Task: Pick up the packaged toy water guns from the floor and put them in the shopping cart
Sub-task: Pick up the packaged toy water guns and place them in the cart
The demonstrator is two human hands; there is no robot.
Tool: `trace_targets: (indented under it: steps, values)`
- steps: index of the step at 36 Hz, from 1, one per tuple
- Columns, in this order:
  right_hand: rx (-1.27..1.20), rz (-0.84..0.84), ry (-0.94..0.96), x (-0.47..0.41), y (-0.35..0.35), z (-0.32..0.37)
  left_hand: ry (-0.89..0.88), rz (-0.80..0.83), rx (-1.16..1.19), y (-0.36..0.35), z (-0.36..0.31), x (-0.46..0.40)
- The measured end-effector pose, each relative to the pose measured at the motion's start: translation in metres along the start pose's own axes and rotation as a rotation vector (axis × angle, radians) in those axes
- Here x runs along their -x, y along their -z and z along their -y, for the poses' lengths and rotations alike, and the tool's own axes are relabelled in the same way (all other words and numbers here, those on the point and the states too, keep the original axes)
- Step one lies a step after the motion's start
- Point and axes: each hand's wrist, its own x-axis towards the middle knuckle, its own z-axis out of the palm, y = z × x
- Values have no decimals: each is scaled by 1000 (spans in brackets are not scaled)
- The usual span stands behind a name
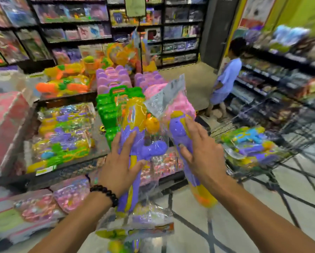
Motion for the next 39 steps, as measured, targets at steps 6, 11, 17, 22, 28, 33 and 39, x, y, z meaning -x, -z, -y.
trace_targets:
  steps: [6,11,17,22,28,33,39]
  values:
    - [27,-29,-157,15,27,-82,-113,115,59,-57,-62,-36]
    - [41,-54,-241,14,49,-151,-153,182,59,-106,-115,-68]
    - [24,-75,-311,-2,72,-241,-207,214,50,-159,-182,-112]
    - [2,-79,-341,-24,82,-307,-196,215,33,-197,-225,-143]
    - [-36,-80,-372,-47,79,-369,-191,239,17,-235,-257,-176]
    - [-64,-92,-427,-71,73,-411,-211,261,11,-273,-270,-216]
    - [-104,-90,-559,-108,57,-470,-253,315,39,-342,-274,-283]
